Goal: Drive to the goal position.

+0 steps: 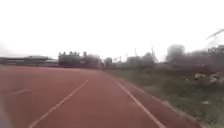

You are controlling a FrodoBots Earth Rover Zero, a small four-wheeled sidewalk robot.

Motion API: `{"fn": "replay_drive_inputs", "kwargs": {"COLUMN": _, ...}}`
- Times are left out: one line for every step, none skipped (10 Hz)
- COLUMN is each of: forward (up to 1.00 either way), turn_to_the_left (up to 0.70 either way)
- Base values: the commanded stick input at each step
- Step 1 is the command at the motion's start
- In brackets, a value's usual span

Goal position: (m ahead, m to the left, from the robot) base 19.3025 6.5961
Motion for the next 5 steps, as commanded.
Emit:
{"fn": "replay_drive_inputs", "kwargs": {"forward": 0.7, "turn_to_the_left": 0.0}}
{"fn": "replay_drive_inputs", "kwargs": {"forward": 0.7, "turn_to_the_left": 0.0}}
{"fn": "replay_drive_inputs", "kwargs": {"forward": 0.7, "turn_to_the_left": 0.0}}
{"fn": "replay_drive_inputs", "kwargs": {"forward": 0.7, "turn_to_the_left": 0.0}}
{"fn": "replay_drive_inputs", "kwargs": {"forward": 0.7, "turn_to_the_left": 0.0}}
